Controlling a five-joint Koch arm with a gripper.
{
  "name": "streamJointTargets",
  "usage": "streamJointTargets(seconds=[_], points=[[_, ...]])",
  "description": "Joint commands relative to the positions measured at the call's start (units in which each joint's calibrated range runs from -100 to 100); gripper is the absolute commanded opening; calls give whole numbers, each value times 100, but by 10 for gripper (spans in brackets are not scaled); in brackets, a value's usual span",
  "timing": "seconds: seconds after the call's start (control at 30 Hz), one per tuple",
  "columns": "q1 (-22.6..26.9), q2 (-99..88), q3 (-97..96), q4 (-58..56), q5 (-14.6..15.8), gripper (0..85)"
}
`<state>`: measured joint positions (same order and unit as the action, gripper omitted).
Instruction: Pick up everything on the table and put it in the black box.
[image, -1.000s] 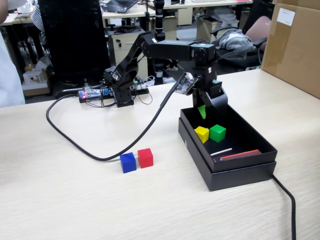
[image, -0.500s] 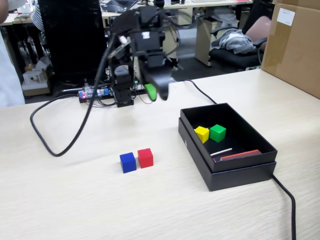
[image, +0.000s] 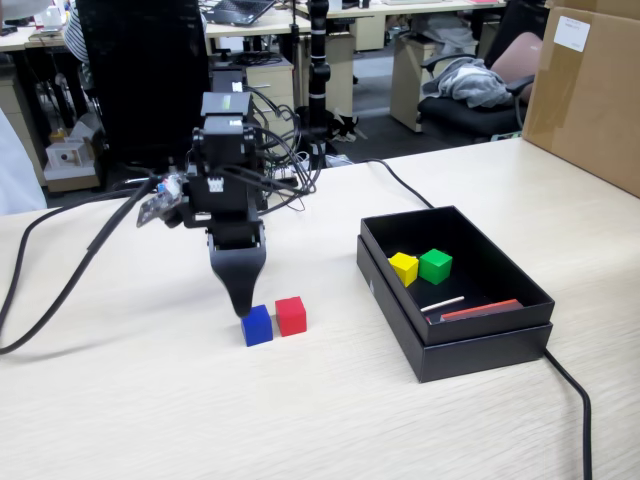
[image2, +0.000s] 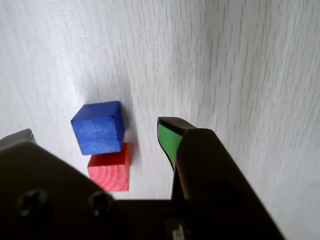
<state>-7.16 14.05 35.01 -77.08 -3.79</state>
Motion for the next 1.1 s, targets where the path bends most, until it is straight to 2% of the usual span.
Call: streamJointTargets(seconds=[0.0,0.43,0.6,0.67,0.83,0.9,1.07], points=[[34,173,606,32,15,475],[147,1424,1295,32,59,372],[142,1608,1495,32,93,198],[132,1596,1495,32,88,162],[54,563,996,32,49,162],[34,-664,570,32,-29,162],[391,-2500,207,32,-20,162]])
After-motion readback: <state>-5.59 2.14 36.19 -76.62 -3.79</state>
